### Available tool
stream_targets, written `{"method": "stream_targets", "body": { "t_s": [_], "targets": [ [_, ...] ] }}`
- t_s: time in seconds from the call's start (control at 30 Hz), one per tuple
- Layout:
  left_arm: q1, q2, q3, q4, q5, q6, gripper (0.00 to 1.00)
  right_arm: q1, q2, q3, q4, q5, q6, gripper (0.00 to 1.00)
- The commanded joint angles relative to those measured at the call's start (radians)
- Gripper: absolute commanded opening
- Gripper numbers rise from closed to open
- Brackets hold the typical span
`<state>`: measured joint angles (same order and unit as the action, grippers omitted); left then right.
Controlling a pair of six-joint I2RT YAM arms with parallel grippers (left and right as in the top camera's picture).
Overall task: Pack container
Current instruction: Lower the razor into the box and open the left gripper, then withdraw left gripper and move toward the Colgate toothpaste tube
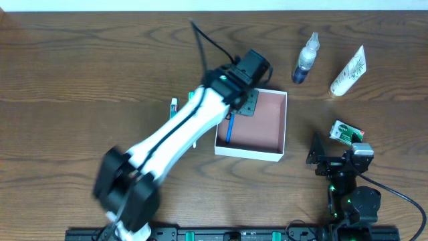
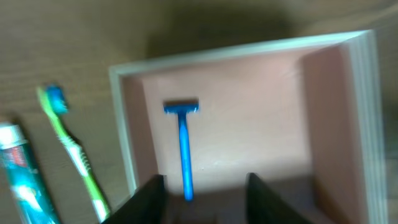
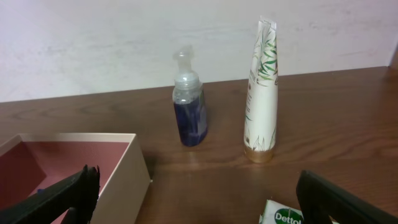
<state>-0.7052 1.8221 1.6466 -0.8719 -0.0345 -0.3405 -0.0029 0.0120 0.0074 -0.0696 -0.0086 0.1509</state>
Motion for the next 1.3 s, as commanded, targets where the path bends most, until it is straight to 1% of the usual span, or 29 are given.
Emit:
{"method": "stream_targets", "body": {
  "t_s": [0.0, 0.1, 0.17, 0.27, 0.33, 0.37, 0.53, 0.7, 0.83, 1.03, 1.07, 1.1, 1.27],
  "targets": [
    [0.016, -0.105, 0.022, -0.029, -0.088, 0.036, 0.49, -0.005, -0.006, -0.002, -0.004, -0.003, -0.01, 0.99],
    [0.047, -0.17, 0.022, -0.082, -0.19, 0.032, 0.49, -0.005, -0.006, -0.002, -0.004, -0.003, -0.01, 0.99],
    [0.084, -0.198, 0.022, -0.118, -0.215, 0.032, 0.51, -0.005, -0.006, -0.002, -0.004, -0.003, -0.01, 0.99],
    [0.155, -0.209, 0.022, -0.17, -0.216, 0.032, 0.57, -0.005, -0.006, -0.002, -0.004, -0.003, -0.01, 0.99],
    [0.209, -0.208, 0.017, -0.201, -0.215, 0.032, 0.67, -0.005, -0.006, -0.002, -0.004, -0.003, -0.01, 0.99],
    [0.235, -0.208, 0.011, -0.211, -0.215, 0.032, 0.7, -0.005, -0.006, -0.002, -0.004, -0.003, -0.01, 0.99],
    [0.38, -0.206, -0.003, -0.256, -0.212, 0.013, 0.77, -0.005, -0.006, -0.002, -0.004, -0.003, -0.01, 0.99],
    [0.481, -0.206, -0.003, -0.272, -0.191, 0.006, 0.79, -0.005, -0.006, -0.002, -0.004, -0.003, -0.01, 0.99],
    [0.529, -0.206, -0.003, -0.272, -0.172, 0.006, 0.79, -0.005, -0.006, -0.002, -0.004, -0.003, -0.01, 0.99],
    [0.547, -0.206, -0.004, -0.272, -0.172, 0.015, 0.8, -0.005, -0.006, -0.002, -0.004, -0.003, -0.01, 0.99],
    [0.548, -0.206, -0.006, -0.27, -0.173, 0.015, 0.83, -0.005, -0.006, -0.002, -0.004, -0.003, -0.01, 0.99],
    [0.55, -0.205, -0.007, -0.267, -0.172, 0.015, 0.84, -0.005, -0.006, -0.002, -0.004, -0.003, -0.01, 0.99],
    [0.555, -0.181, -0.007, -0.269, -0.172, 0.019, 0.86, -0.005, -0.006, -0.002, -0.004, -0.003, -0.01, 0.99]
  ]
}}
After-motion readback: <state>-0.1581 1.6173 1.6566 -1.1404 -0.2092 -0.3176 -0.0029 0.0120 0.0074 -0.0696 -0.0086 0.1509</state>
